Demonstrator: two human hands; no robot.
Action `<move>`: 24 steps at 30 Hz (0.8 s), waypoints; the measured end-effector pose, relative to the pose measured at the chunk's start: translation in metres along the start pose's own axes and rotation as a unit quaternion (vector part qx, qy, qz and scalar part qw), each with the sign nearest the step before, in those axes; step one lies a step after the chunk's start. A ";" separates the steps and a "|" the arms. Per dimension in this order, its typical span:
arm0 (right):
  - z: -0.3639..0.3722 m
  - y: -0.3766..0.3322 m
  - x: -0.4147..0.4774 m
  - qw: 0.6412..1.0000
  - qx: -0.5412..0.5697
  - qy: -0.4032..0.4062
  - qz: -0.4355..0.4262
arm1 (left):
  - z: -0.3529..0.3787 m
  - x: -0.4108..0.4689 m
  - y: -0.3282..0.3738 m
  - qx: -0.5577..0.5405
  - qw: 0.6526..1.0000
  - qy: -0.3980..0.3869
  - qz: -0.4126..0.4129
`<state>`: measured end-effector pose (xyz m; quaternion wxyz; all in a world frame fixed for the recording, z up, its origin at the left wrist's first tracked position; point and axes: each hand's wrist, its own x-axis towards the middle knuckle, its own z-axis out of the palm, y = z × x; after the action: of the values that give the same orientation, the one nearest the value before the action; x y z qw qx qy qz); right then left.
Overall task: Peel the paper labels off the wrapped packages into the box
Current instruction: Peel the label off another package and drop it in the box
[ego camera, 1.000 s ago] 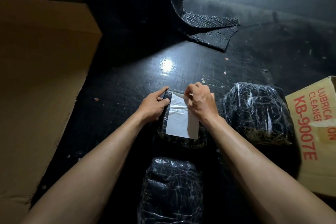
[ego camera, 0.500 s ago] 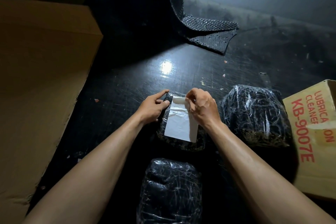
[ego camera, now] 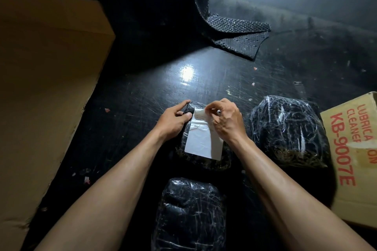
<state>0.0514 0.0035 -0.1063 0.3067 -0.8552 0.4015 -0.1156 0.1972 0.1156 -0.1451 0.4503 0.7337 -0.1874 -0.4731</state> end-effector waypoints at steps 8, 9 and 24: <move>-0.001 0.000 -0.008 0.999 0.031 0.000 -0.014 | 0.005 -0.006 0.004 0.069 0.997 0.046 0.006; -0.002 0.000 -0.010 0.999 0.031 -0.002 -0.020 | 0.006 -0.006 0.004 0.073 0.996 0.052 0.011; -0.014 0.009 -0.030 0.998 0.063 0.004 -0.019 | 0.014 -0.012 0.008 0.113 0.989 0.092 0.018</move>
<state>0.0197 0.0160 -0.1000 0.3560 -0.8413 0.3781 -0.1503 0.1803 0.1134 -0.1340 0.3879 0.8168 -0.2104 -0.3716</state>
